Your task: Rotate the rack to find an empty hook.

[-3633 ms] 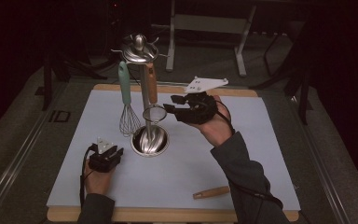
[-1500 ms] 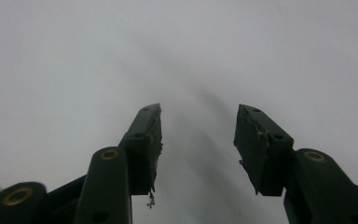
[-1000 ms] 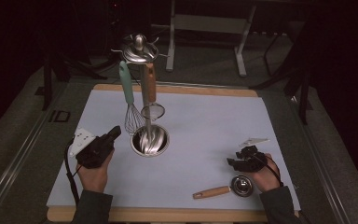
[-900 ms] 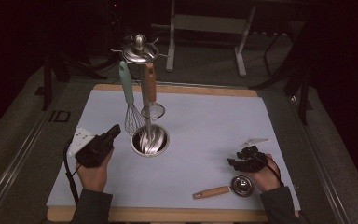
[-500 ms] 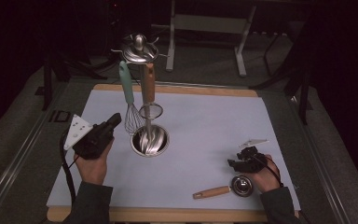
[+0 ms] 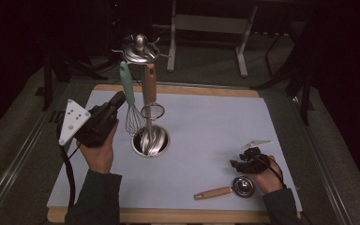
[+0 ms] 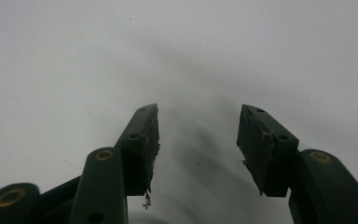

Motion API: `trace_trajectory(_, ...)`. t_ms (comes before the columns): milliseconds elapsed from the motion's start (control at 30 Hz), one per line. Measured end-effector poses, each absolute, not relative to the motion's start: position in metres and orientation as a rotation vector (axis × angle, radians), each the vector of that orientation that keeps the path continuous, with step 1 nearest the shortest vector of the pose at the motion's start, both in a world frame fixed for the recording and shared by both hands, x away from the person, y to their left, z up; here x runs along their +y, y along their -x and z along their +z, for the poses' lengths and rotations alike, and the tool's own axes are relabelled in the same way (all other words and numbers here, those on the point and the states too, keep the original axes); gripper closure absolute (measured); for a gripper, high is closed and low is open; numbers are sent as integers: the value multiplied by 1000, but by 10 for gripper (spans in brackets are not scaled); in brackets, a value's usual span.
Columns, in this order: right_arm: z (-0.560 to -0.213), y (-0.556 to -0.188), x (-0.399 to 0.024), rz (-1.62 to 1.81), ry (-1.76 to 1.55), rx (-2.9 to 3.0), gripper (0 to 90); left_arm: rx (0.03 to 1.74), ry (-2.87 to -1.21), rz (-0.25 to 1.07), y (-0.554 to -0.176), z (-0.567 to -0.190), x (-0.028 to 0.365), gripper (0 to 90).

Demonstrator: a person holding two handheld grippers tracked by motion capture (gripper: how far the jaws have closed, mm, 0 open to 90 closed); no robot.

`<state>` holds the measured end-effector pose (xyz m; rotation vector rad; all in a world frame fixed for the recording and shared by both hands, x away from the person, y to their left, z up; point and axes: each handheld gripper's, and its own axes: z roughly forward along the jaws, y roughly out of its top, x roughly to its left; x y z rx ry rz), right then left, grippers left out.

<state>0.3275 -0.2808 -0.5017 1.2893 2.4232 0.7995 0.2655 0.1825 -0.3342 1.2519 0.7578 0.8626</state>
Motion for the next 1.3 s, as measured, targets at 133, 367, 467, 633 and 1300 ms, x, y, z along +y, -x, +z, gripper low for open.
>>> trace_trajectory(133,-502,-327,-280,798,-1286,2427,483,724,-1196,883,-268,-320,178,899)
trace_trajectory(367,-503,-328,-280,796,-1290,2430,481,716,-1142,916,-274,-307,175,899)
trace_trajectory(467,-503,-328,-281,797,-1295,2430,479,700,-1133,915,-277,-302,174,898)
trace_trajectory(633,-504,-328,-281,797,-1298,2431,479,686,-1136,926,-277,-299,171,898)
trace_trajectory(1300,-504,-327,-283,799,-1308,2432,479,716,-1157,958,-283,-293,179,898)
